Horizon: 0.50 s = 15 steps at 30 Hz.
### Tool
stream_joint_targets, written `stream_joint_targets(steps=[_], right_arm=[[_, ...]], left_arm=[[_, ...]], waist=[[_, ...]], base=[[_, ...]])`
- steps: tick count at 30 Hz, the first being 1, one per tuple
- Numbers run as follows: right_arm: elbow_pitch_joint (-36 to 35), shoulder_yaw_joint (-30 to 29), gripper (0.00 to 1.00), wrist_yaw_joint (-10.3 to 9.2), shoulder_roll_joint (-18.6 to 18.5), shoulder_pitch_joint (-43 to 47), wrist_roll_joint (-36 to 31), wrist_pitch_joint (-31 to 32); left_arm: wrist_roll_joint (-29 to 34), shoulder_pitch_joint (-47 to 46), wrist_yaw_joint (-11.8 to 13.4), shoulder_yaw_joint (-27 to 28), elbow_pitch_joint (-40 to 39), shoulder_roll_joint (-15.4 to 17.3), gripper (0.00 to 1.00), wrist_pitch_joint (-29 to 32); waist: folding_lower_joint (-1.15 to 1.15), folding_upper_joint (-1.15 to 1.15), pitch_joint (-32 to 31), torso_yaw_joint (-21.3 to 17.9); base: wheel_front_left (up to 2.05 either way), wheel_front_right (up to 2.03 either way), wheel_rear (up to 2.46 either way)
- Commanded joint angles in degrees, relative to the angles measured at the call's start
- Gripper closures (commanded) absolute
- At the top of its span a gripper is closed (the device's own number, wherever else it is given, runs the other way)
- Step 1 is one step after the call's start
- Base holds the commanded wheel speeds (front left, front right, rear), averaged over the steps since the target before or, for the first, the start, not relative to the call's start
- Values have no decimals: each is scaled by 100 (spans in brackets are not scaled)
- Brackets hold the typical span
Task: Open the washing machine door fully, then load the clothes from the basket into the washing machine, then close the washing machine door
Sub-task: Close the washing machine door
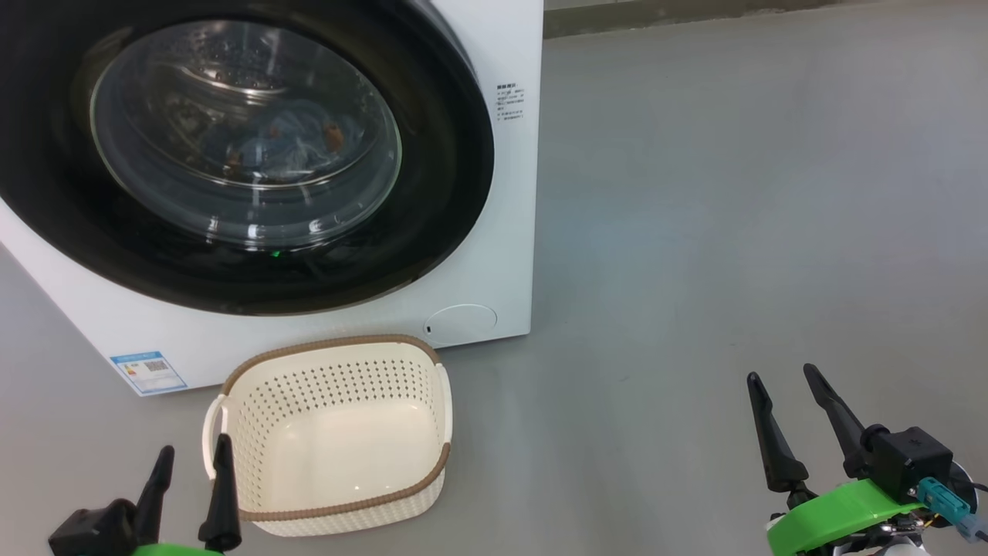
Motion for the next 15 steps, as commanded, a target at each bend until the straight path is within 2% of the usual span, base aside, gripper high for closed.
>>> stream_joint_targets(steps=[1,15], right_arm=[[-107,114,0,-32,-36,-74,-59,-12],[-11,138,0,-32,-30,-80,-51,-12]], left_arm=[[61,-65,-14,217,-98,144,0,-37],[328,16,-14,406,-125,15,0,-37]], waist=[[0,0,-25,-9],[0,0,-95,102]], base=[[0,0,0],[0,0,0]])
